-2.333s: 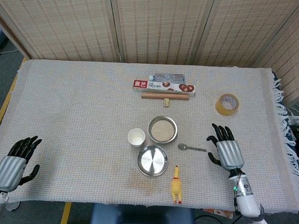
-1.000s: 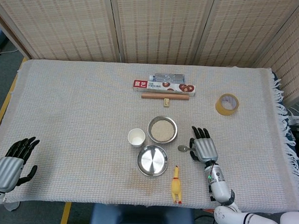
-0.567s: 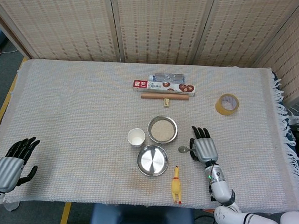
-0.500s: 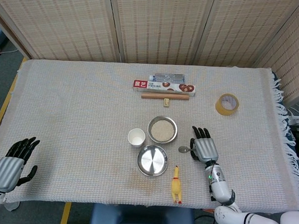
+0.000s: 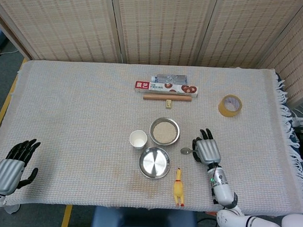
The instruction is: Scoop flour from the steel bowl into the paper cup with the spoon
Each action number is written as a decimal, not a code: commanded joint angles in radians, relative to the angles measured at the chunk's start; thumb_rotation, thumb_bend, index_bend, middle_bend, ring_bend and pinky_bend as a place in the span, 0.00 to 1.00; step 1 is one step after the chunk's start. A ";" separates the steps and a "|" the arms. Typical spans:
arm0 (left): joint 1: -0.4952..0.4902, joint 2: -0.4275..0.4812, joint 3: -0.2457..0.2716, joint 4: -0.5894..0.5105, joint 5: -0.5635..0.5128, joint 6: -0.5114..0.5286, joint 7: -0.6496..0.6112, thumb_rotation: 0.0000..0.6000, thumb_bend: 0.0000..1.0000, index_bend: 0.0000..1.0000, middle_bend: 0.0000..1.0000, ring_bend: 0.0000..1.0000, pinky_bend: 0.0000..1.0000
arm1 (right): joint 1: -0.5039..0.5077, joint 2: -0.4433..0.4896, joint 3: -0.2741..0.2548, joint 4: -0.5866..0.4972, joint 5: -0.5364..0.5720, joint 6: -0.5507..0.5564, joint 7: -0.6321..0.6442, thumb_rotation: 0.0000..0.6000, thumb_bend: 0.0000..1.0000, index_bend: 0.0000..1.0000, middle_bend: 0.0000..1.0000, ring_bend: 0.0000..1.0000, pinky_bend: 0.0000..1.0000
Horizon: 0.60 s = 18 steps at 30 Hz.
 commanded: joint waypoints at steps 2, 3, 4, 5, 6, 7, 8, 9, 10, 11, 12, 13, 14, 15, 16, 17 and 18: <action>0.000 0.000 0.000 0.000 0.000 -0.001 0.000 1.00 0.44 0.00 0.00 0.00 0.10 | 0.001 -0.003 -0.001 0.003 -0.006 0.005 -0.002 1.00 0.33 0.78 0.50 0.10 0.06; 0.000 0.000 0.000 0.001 0.000 -0.001 0.001 1.00 0.44 0.00 0.00 0.00 0.10 | 0.001 -0.003 -0.002 0.004 -0.008 0.007 -0.003 1.00 0.33 0.79 0.50 0.10 0.06; 0.000 0.000 0.000 0.001 -0.001 -0.001 0.001 1.00 0.44 0.00 0.00 0.00 0.10 | 0.001 -0.004 -0.002 0.006 -0.009 0.008 -0.004 1.00 0.33 0.80 0.51 0.11 0.06; -0.001 0.000 0.000 0.000 -0.001 -0.002 0.000 1.00 0.45 0.00 0.00 0.00 0.10 | 0.001 -0.005 -0.002 0.007 -0.010 0.009 -0.005 1.00 0.33 0.80 0.51 0.11 0.06; -0.001 0.000 0.000 0.000 -0.001 -0.002 0.000 1.00 0.45 0.00 0.00 0.00 0.10 | 0.001 -0.006 -0.002 0.009 -0.010 0.010 -0.006 1.00 0.33 0.81 0.51 0.11 0.06; -0.001 0.000 0.000 0.000 -0.002 -0.002 0.001 1.00 0.45 0.00 0.00 0.00 0.10 | 0.001 -0.006 -0.002 0.010 -0.010 0.010 -0.006 1.00 0.33 0.81 0.52 0.11 0.06; -0.001 0.000 0.000 -0.001 -0.002 -0.002 0.002 1.00 0.45 0.00 0.00 0.00 0.10 | 0.000 -0.007 -0.002 0.011 -0.010 0.010 -0.006 1.00 0.34 0.81 0.52 0.11 0.06; -0.001 0.000 0.000 -0.001 -0.001 -0.003 0.001 1.00 0.45 0.00 0.00 0.00 0.10 | 0.000 -0.007 -0.002 0.012 -0.010 0.010 -0.007 1.00 0.34 0.81 0.52 0.11 0.06; -0.001 0.001 0.000 -0.001 -0.001 -0.003 0.001 1.00 0.45 0.00 0.00 0.00 0.10 | 0.000 -0.008 -0.002 0.013 -0.012 0.012 -0.007 1.00 0.34 0.82 0.52 0.11 0.06; -0.001 0.001 0.000 -0.001 -0.001 -0.003 0.001 1.00 0.45 0.00 0.00 0.00 0.10 | 0.000 -0.008 -0.003 0.014 -0.014 0.014 -0.007 1.00 0.34 0.83 0.53 0.11 0.06; -0.001 0.001 0.001 0.000 -0.001 -0.002 0.000 1.00 0.45 0.00 0.00 0.00 0.10 | 0.000 -0.010 -0.003 0.015 -0.016 0.017 -0.007 1.00 0.34 0.83 0.53 0.12 0.07; -0.001 0.001 0.001 0.000 -0.001 -0.002 0.000 1.00 0.45 0.00 0.00 0.00 0.10 | -0.001 -0.011 -0.003 0.017 -0.018 0.020 -0.007 1.00 0.34 0.84 0.54 0.13 0.08; -0.001 0.001 0.001 0.000 -0.001 -0.002 0.000 1.00 0.45 0.00 0.00 0.00 0.10 | -0.001 -0.012 -0.003 0.018 -0.020 0.022 -0.006 1.00 0.34 0.84 0.54 0.13 0.09; 0.000 0.001 0.001 0.000 -0.001 -0.002 0.001 1.00 0.45 0.00 0.00 0.00 0.10 | -0.002 -0.012 -0.003 0.018 -0.021 0.023 -0.006 1.00 0.34 0.85 0.54 0.13 0.09; 0.000 0.001 0.001 -0.001 -0.001 -0.002 0.001 1.00 0.45 0.00 0.00 0.00 0.10 | -0.002 -0.013 -0.003 0.018 -0.022 0.024 -0.006 1.00 0.34 0.85 0.55 0.13 0.09; 0.000 0.001 0.001 -0.001 -0.001 -0.002 0.001 1.00 0.45 0.00 0.00 0.00 0.10 | -0.002 -0.013 -0.003 0.019 -0.022 0.024 -0.005 1.00 0.34 0.86 0.55 0.13 0.09; 0.000 0.001 0.001 -0.001 -0.001 -0.002 0.002 1.00 0.45 0.00 0.00 0.00 0.10 | -0.003 -0.014 -0.003 0.020 -0.023 0.026 -0.005 1.00 0.34 0.86 0.55 0.13 0.09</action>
